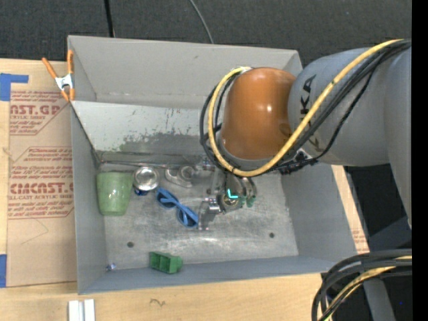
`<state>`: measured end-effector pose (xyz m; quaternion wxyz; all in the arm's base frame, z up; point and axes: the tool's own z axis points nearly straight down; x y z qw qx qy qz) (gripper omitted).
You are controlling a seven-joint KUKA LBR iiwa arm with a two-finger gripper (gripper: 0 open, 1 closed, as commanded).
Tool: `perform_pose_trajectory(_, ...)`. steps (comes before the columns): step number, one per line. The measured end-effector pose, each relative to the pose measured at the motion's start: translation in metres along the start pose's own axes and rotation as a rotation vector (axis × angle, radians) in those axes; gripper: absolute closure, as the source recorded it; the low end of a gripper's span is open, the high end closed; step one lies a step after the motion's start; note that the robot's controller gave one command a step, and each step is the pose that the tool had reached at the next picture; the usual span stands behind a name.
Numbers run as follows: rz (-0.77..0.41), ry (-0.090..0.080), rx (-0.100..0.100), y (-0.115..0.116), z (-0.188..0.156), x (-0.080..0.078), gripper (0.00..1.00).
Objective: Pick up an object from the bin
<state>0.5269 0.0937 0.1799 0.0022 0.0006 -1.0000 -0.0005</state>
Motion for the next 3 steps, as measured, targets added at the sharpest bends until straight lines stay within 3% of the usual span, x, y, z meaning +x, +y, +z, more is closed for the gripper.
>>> perform_pose_trajectory(1, 0.282, -0.001, 0.0, 0.021, 0.086, -0.027, 0.0)
perform_pose_trajectory(2, 0.283, -0.004, -0.001, 0.021, 0.085, -0.028, 1.0)
perform_pose_trajectory(3, 0.185, -0.014, -0.002, 0.023, -0.048, -0.024, 1.0)
